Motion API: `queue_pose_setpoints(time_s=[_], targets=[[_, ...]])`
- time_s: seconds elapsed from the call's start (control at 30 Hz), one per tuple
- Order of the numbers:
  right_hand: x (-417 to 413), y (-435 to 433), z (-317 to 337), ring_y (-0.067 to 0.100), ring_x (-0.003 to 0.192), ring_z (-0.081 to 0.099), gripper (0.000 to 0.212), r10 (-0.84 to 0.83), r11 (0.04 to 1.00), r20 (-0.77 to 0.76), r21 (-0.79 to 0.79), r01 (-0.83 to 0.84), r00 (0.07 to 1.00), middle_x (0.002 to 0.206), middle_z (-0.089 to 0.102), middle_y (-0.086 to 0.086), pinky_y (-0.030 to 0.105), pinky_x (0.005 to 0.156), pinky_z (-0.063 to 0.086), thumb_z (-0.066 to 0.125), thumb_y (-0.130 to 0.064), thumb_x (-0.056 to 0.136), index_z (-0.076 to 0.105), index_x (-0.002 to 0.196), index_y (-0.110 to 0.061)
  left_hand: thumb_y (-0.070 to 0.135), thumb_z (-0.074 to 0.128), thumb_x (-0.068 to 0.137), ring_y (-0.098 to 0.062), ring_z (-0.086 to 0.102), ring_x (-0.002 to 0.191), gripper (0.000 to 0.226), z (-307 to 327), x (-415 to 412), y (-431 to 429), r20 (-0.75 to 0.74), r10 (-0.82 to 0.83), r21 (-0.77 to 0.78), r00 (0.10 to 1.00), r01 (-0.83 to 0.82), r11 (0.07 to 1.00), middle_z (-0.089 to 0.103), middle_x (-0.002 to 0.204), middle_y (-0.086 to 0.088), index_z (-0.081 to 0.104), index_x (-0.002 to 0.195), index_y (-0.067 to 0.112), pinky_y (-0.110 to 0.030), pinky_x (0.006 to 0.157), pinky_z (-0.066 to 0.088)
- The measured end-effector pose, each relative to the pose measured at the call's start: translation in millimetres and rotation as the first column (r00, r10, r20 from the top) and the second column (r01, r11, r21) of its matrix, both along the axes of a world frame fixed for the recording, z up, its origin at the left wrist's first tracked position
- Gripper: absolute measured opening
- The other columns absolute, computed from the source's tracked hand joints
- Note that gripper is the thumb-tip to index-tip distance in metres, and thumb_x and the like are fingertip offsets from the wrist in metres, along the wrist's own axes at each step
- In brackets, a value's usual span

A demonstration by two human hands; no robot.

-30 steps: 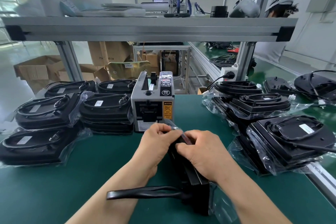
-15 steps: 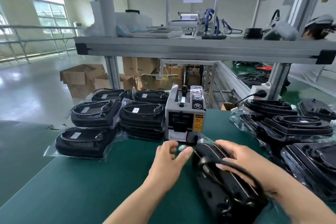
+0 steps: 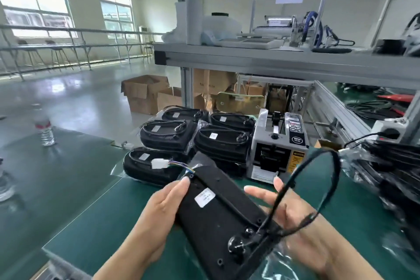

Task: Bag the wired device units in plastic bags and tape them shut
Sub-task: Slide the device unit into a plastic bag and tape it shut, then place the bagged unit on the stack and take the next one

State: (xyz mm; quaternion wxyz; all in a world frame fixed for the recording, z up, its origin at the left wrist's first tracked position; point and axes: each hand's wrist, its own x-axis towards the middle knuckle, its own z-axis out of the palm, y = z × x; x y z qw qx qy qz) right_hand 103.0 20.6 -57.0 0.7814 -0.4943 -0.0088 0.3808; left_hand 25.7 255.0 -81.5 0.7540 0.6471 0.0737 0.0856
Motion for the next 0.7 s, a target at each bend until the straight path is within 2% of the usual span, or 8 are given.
queue_pose_setpoints(time_s=[0.07, 0.1, 0.17, 0.23, 0.33, 0.47, 0.6, 0.7], targets=[[-14, 20, -11, 0.036, 0.086, 0.072, 0.075, 0.076, 0.996, 0.024, -0.044, -0.075, 0.997, 0.092, 0.074, 0.020, 0.049, 0.081, 0.056, 0.044, -0.062, 0.081, 0.058, 0.130, -0.007, 0.048, 0.057, 0.090, -0.022, 0.072, 0.103, 0.039, -8, -6, 40, -0.075, 0.191, -0.032, 0.979, -0.194, 0.980, 0.076, 0.109, -0.008, 0.078, 0.103, 0.018, -0.040, 0.096, 0.049], [-18, 34, -18, 0.034, 0.094, 0.073, 0.076, 0.098, 0.993, 0.026, -0.069, -0.096, 0.995, 0.103, 0.074, 0.020, 0.050, 0.079, 0.059, 0.043, -0.065, 0.079, 0.056, 0.130, -0.010, 0.047, 0.056, 0.093, -0.024, 0.072, 0.099, 0.040, -15, -9, 61, -0.122, 0.283, -0.030, 0.951, -0.289, 0.957, 0.076, 0.106, -0.008, 0.079, 0.100, 0.015, -0.039, 0.093, 0.049], [-26, 64, -27, 0.032, 0.104, 0.071, 0.066, 0.068, 0.994, 0.039, -0.085, -0.064, 0.997, 0.120, 0.069, 0.019, 0.045, 0.074, 0.060, 0.048, -0.061, 0.081, 0.059, 0.125, -0.013, 0.048, 0.056, 0.096, -0.025, 0.066, 0.087, 0.045, -29, -13, 102, -0.204, 0.461, 0.021, 0.863, -0.467, 0.884, 0.075, 0.097, -0.009, 0.076, 0.092, 0.008, -0.040, 0.084, 0.047], [-31, 98, -30, 0.024, 0.103, 0.072, 0.042, 0.062, 0.993, 0.097, -0.104, -0.052, 0.993, 0.119, 0.071, 0.013, 0.037, 0.077, 0.060, 0.052, -0.047, 0.093, 0.069, 0.115, -0.014, 0.052, 0.058, 0.094, -0.025, 0.052, 0.079, 0.046, -40, -16, 135, -0.252, 0.569, 0.080, 0.783, -0.569, 0.818, 0.065, 0.088, -0.012, 0.071, 0.090, 0.008, -0.038, 0.073, 0.043], [-34, 143, -31, 0.011, 0.095, 0.069, 0.023, 0.163, 0.978, 0.213, -0.161, -0.129, 0.963, 0.109, 0.075, 0.003, 0.025, 0.082, 0.056, 0.053, -0.019, 0.102, 0.068, 0.116, -0.008, 0.058, 0.059, 0.092, -0.025, 0.055, 0.077, 0.049, -48, -13, 165, -0.281, 0.617, 0.127, 0.735, -0.609, 0.783, 0.067, 0.087, -0.010, 0.071, 0.090, 0.011, -0.038, 0.071, 0.047], [-29, 180, -37, 0.015, 0.105, 0.068, 0.012, 0.139, 0.976, 0.248, -0.201, -0.089, 0.959, 0.111, 0.074, 0.007, 0.025, 0.090, 0.056, 0.057, -0.008, 0.099, 0.068, 0.105, -0.008, 0.060, 0.059, 0.090, -0.025, 0.055, 0.065, 0.048, -50, -5, 188, -0.271, 0.670, 0.198, 0.691, -0.641, 0.741, 0.065, 0.081, -0.008, 0.070, 0.085, 0.014, -0.030, 0.058, 0.049], [-29, 193, -47, 0.014, 0.112, 0.067, 0.027, 0.055, 0.971, 0.312, -0.240, 0.023, 0.949, 0.119, 0.071, 0.005, 0.033, 0.105, 0.050, 0.060, -0.010, 0.098, 0.063, 0.124, -0.007, 0.062, 0.053, 0.092, -0.025, 0.056, 0.052, 0.051, -52, 4, 196, -0.227, 0.676, 0.341, 0.701, -0.593, 0.729, 0.064, 0.066, -0.006, 0.071, 0.083, 0.014, -0.037, 0.059, 0.055], [-35, 197, -52, 0.006, 0.116, 0.063, 0.041, 0.025, 0.943, 0.404, -0.312, 0.112, 0.914, 0.127, 0.066, -0.003, 0.025, 0.107, 0.046, 0.060, -0.011, 0.096, 0.057, 0.137, -0.010, 0.061, 0.046, 0.094, -0.028, 0.063, 0.057, 0.049, -52, 8, 191, -0.161, 0.675, 0.467, 0.720, -0.547, 0.695, 0.069, 0.075, -0.006, 0.069, 0.088, 0.018, -0.040, 0.068, 0.057]])
